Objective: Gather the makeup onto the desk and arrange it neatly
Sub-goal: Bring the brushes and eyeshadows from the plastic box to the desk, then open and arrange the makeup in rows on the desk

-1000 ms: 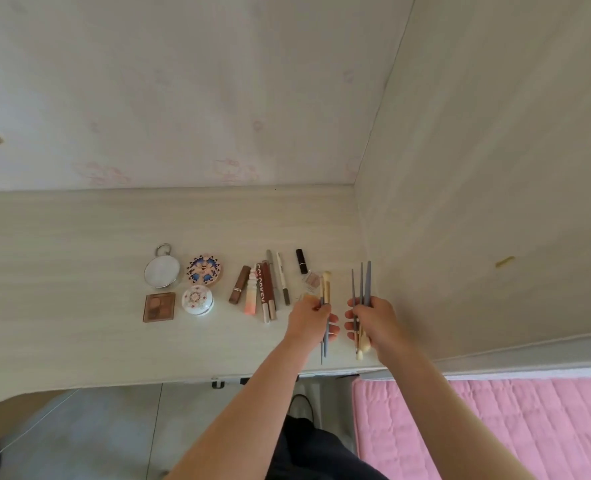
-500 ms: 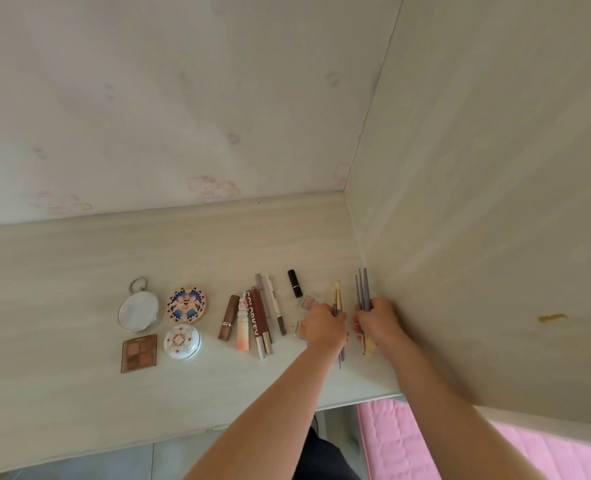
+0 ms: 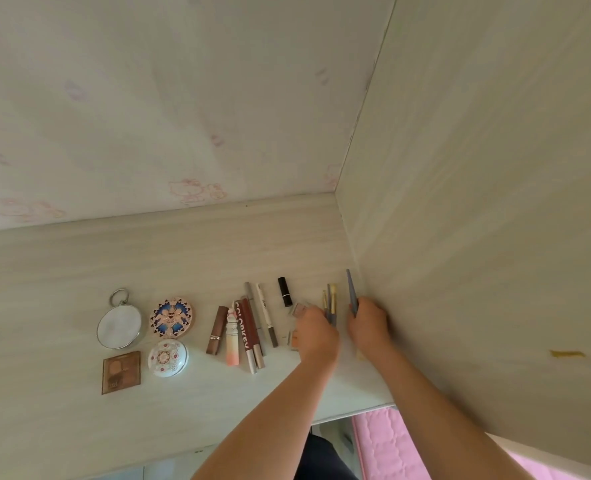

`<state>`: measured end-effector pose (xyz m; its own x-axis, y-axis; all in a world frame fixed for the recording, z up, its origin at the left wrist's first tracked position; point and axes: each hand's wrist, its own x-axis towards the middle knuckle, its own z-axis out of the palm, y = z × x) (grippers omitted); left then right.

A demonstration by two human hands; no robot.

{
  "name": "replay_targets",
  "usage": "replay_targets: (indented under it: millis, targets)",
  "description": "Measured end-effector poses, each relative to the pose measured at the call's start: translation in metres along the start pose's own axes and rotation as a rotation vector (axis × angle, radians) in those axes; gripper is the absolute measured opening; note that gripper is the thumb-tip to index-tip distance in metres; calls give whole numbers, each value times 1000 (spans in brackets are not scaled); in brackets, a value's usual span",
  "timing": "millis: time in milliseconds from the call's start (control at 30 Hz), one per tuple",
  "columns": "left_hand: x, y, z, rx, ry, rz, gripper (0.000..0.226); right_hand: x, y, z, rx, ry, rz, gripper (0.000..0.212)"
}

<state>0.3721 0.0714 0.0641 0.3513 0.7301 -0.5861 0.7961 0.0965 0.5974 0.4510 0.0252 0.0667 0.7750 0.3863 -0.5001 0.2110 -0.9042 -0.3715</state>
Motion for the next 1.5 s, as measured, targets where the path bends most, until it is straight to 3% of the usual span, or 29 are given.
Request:
replay_targets:
  millis: [233,467,800,1167,1400,1500]
  targets:
    - [-5,0,4,125,30,103,11,-2,3,0,-3,7,-55,14]
    - [-9,-6,1,44,-11,94,22,-13,16,5,-22,57,-124,14]
    - [-26,-23,-27,11,-58,262,41,-34,21,-4,-129,29,-226,27]
    - [-46,-79,-96,218,299,396,30,-62,-1,-8,-293,7,-577,35]
    - [-57,-123,-135,294,444,441,41,-82,-42,18,-366,-45,-776,38]
    - [-54,-141,-152,329,475,400,33,-92,-65,31,-377,-83,-822,36]
